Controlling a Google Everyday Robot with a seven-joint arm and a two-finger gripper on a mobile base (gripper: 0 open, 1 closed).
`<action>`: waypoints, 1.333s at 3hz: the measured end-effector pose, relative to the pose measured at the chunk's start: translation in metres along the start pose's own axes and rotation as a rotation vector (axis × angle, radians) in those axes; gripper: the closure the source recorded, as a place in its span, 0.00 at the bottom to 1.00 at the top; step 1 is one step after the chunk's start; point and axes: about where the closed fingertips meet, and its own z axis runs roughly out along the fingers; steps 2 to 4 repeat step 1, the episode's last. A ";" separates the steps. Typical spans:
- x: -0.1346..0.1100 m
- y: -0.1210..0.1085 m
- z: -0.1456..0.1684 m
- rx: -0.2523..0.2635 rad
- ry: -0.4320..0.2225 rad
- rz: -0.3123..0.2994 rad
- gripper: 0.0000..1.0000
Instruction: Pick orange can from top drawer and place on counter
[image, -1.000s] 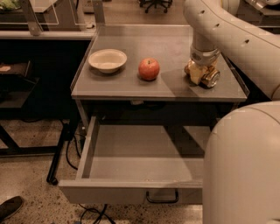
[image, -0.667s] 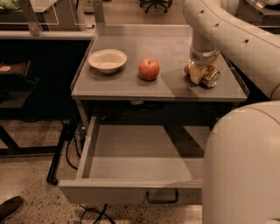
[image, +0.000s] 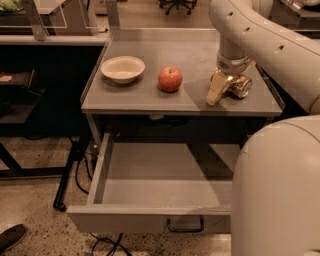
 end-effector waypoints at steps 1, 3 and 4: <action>0.000 0.000 0.000 0.000 0.000 0.000 0.00; 0.000 0.000 0.000 0.000 0.000 0.000 0.00; 0.000 0.000 0.000 0.000 0.000 0.000 0.00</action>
Offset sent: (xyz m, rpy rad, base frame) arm 0.0000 0.0000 0.0000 0.0000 0.0000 0.0000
